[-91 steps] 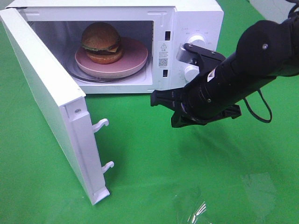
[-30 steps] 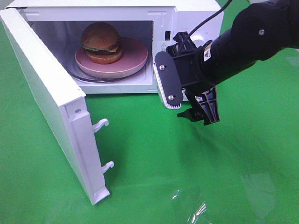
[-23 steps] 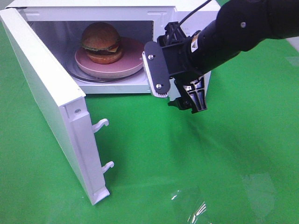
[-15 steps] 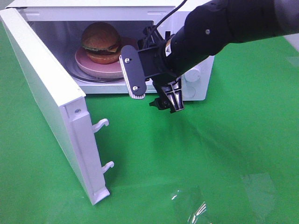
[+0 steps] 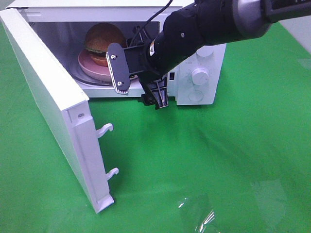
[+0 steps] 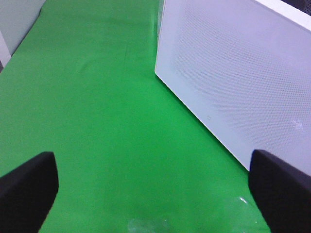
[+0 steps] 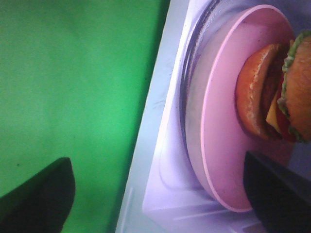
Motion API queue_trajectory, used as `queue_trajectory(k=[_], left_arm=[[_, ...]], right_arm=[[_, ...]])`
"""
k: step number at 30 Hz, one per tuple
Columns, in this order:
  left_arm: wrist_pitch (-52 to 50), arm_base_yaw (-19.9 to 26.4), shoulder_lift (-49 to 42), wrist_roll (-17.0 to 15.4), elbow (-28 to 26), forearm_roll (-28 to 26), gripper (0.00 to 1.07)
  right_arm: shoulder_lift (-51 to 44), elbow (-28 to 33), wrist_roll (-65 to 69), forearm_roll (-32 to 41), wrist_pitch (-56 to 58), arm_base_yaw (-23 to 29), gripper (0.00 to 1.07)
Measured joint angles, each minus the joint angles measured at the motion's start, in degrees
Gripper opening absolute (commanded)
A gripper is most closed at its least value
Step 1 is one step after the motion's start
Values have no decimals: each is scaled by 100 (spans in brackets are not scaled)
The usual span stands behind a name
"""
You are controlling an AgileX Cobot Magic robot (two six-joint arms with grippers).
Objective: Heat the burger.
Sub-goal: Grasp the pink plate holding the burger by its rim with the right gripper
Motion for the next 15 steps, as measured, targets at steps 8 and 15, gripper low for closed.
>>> queue_trajectory(k=[8, 15], left_arm=[[0, 0, 0, 0, 0, 0, 99], [0, 0, 0, 0, 0, 0, 99]], right_arm=[[435, -539, 69, 0, 69, 0, 90], [796, -1094, 109, 0, 252, 0, 88]])
